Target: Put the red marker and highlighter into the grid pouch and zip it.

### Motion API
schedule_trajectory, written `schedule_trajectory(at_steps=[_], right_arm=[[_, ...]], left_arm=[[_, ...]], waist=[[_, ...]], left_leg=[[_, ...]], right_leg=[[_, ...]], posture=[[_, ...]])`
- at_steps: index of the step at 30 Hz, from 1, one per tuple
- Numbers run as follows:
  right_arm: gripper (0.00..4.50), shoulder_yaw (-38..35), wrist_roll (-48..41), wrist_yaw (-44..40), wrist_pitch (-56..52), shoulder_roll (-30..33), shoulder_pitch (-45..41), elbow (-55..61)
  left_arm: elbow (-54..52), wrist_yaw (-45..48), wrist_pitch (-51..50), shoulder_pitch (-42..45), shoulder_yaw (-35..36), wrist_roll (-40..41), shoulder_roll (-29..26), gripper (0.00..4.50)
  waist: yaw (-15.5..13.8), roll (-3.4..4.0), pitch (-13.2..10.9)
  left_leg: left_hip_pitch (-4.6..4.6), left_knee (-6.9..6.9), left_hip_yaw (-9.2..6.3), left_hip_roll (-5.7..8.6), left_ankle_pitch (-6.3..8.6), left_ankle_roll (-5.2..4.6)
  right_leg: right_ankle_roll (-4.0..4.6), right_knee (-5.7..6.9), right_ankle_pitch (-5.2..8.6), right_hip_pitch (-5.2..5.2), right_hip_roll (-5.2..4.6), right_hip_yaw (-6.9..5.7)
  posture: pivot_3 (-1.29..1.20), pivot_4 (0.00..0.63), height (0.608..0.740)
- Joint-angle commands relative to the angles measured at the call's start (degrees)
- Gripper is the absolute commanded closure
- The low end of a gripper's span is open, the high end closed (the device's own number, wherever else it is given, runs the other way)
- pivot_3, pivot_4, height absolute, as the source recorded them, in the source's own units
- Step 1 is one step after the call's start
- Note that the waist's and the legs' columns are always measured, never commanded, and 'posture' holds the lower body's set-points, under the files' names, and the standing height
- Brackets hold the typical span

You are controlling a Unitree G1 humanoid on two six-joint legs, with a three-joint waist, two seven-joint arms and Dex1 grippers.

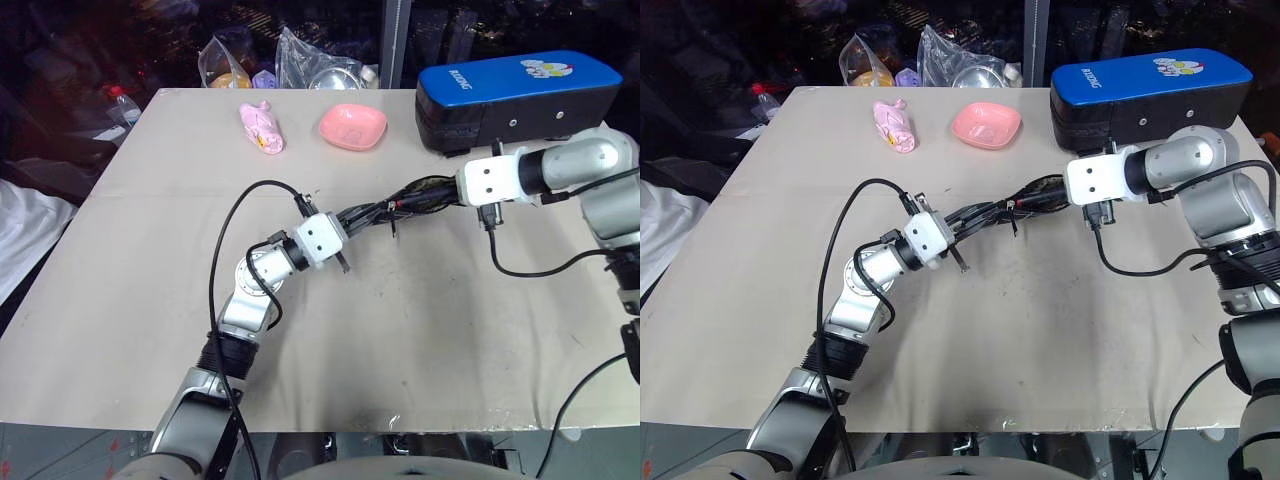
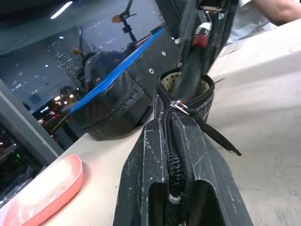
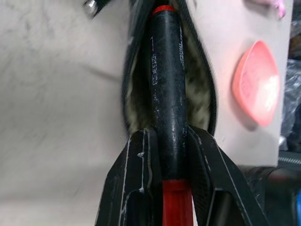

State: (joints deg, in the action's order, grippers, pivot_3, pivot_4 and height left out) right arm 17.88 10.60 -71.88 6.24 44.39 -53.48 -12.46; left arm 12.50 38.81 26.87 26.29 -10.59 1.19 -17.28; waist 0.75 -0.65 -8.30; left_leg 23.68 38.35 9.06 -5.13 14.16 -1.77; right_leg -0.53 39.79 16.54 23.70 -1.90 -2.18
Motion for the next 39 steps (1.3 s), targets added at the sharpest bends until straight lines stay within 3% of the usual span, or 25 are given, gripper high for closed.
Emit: schedule_trajectory(at_steps=[1, 7, 12, 15, 16, 25, 30, 34, 39], right_arm=[[4.25, 0.8, 0.9, 1.4, 1.2, -2.1, -1.6, 0.1], [4.25, 2.4, 1.2, 2.6, 6.8, -5.9, -1.5, -3.2], [1.85, 0.4, 0.0, 3.9, 8.1, -5.6, -1.3, -3.8], [0.29, -4.6, -4.4, 4.5, 0.6, -4.1, -0.6, 2.1], [0.01, -5.7, -5.3, 3.9, -1.7, -2.9, -0.1, 5.0], [0.01, -24.8, -30.9, 11.5, -54.4, -1.4, 14.8, 39.3], [0.01, -29.1, -41.9, 19.1, -74.4, -5.1, 23.8, 50.4], [0.01, -27.5, -43.2, 28.5, -82.0, -12.4, 30.9, 52.9], [0.01, -25.5, -41.9, 37.8, -84.1, -19.8, 29.4, 49.7]], left_arm=[[-2.0, 0.2, 2.0, 0.9, -0.9, 0.1, 0.6, 4.5], [-2.0, 0.5, 2.5, 1.1, -1.6, 0.2, 0.9, 4.5], [-1.9, -0.3, 2.0, 1.1, -1.3, -0.2, 1.1, 4.5], [-2.3, -1.2, 1.5, 0.7, -1.0, -0.1, 1.4, 4.5], [-2.5, -1.4, 1.5, 0.5, -0.9, -0.1, 1.4, 4.5], [-1.6, -4.9, 1.4, 1.3, -0.4, -2.0, 2.4, 4.5], [-1.7, -4.1, 0.9, 0.8, -1.6, -1.5, 3.0, 4.5], [-1.3, -2.4, 0.6, -0.3, -2.6, -0.9, 3.2, 4.5], [-1.2, -1.6, 0.4, -0.5, -2.8, -0.6, 3.1, 4.5]], waist=[[-0.1, 0.0, 0.0], [-0.1, 0.0, 0.0], [-0.1, 0.01, 0.0], [-0.1, 0.03, 0.0], [-0.2, 0.03, 0.0], [-0.4, 0.02, 0.0], [-0.2, 0.01, 0.0], [-0.1, -0.07, 0.0], [0.0, -0.04, 0.0]], left_leg=[[0.01, 0.0, 0.01, 0.0, 0.0, 0.0], [0.02, 0.02, 0.09, 0.0, 0.0, 0.0], [0.02, 0.02, 0.1, 0.0, 0.0, 0.0], [0.03, 0.01, 0.08, 0.0, 0.0, 0.0], [0.03, 0.01, 0.06, -0.01, 0.0, 0.0], [0.06, 0.04, -0.2, -0.04, 0.0, -0.01], [0.09, 0.02, -0.3, -0.04, 0.01, -0.02], [0.09, -0.01, -0.44, -0.04, 0.01, -0.01], [0.1, 0.03, -0.4, 0.05, 0.01, -0.02]], right_leg=[[0.0, 0.0, 0.0, 0.0, 0.0, -0.01], [0.0, -0.01, 0.0, 0.0, 0.0, -0.02], [0.0, -0.01, 0.0, 0.0, -0.01, -0.02], [0.0, -0.01, 0.0, 0.0, -0.01, -0.02], [0.0, -0.01, 0.0, 0.0, -0.01, -0.02], [0.01, 0.02, -0.01, -0.03, -0.04, 0.14], [0.01, 0.01, -0.01, -0.05, -0.06, 0.14], [0.02, -0.03, 0.0, -0.12, -0.03, 0.04], [0.01, 0.01, 0.0, -0.08, -0.02, 0.08]], posture=[[0.0, 0.15, 0.74], [0.0, 0.15, 0.74], [0.0, 0.15, 0.74], [0.0, 0.15, 0.74], [0.0, 0.15, 0.74], [0.0, 0.15, 0.74], [0.0, 0.15, 0.74], [0.0, 0.15, 0.74], [0.0, 0.15, 0.74]])
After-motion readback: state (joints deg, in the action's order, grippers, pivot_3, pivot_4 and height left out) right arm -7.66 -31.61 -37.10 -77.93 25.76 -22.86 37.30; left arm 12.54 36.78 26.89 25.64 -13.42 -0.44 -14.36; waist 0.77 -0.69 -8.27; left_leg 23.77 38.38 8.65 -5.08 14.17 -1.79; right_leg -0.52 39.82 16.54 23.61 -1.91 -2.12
